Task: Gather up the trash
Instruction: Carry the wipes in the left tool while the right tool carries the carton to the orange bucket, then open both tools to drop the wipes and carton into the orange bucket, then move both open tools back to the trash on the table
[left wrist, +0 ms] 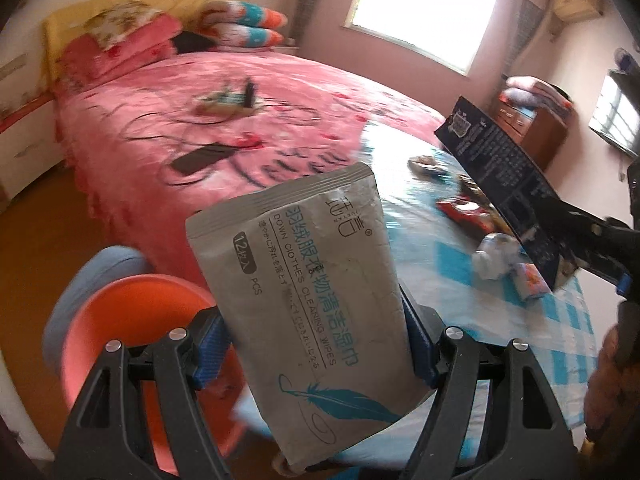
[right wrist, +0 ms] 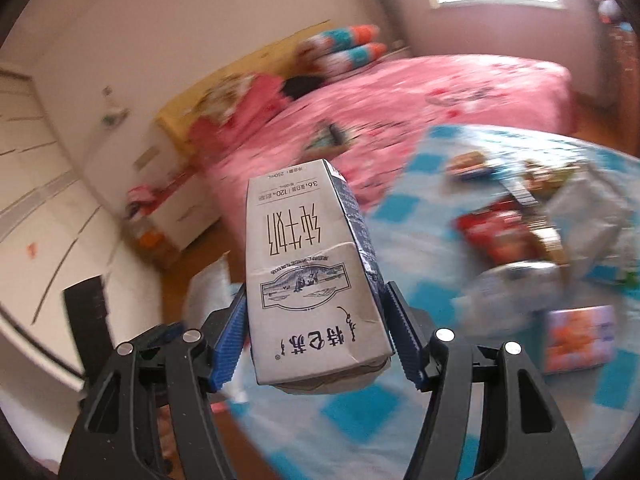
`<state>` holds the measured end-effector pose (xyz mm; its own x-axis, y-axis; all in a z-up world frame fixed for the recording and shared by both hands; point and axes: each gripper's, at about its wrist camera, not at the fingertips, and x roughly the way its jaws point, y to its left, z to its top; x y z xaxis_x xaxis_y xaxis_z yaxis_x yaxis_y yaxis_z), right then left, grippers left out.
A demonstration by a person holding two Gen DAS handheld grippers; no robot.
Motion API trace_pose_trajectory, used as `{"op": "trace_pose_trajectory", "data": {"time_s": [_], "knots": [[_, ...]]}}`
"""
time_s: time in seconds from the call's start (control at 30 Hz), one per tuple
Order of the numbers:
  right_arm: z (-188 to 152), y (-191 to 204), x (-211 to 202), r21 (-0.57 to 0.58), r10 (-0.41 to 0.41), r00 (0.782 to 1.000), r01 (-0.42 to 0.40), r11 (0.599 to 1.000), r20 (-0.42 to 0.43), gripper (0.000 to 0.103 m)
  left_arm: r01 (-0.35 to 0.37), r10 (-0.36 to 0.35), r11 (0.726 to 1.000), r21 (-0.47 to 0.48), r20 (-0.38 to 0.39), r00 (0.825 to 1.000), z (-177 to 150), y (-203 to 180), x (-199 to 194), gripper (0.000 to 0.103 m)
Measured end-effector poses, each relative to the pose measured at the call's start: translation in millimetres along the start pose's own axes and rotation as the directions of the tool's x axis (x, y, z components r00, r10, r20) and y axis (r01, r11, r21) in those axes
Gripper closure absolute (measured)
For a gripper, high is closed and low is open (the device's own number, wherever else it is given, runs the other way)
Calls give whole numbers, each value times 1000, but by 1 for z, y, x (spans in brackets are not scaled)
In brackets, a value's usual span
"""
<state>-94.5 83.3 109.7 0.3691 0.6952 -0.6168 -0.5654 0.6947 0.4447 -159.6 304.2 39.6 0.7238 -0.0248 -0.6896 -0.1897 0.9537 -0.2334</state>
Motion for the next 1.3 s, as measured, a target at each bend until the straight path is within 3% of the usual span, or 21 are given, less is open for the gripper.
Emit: {"op": "trace_pose_trajectory", "data": {"time_s": [0.23, 0.5, 0.57, 0.7, 0.9, 1.1, 1.3], "knots": [[-16, 66, 66, -51, 126, 980, -135, 989, -152, 38, -158, 154, 980, -117, -42, 987, -24, 79, -5, 29], [-43, 114, 140, -116, 141, 947, -181, 977, -289, 36, -279, 254, 930, -238, -128, 959, -59, 147, 4, 26], [-51, 118, 154, -126, 138, 939, -185, 975, -317, 26, -308, 273, 917, -255, -164, 948, -65, 158, 7, 21], [-59, 109, 145, -143, 107, 952, -153, 978, -286, 15, -350, 311, 900, -260, -179, 933, -71, 173, 4, 20], [-51, 88, 113, -156, 40, 981, -70, 985, -189, 12, -364, 336, 904, -222, -156, 929, -69, 169, -4, 20], [-51, 65, 85, -164, -18, 993, -2, 987, -120, 11, -367, 349, 915, -168, -126, 928, -63, 152, -6, 19], [-58, 33, 55, -116, -54, 996, 46, 992, -69, 11, -304, 294, 943, -135, -92, 951, -57, 129, -9, 19]]}}
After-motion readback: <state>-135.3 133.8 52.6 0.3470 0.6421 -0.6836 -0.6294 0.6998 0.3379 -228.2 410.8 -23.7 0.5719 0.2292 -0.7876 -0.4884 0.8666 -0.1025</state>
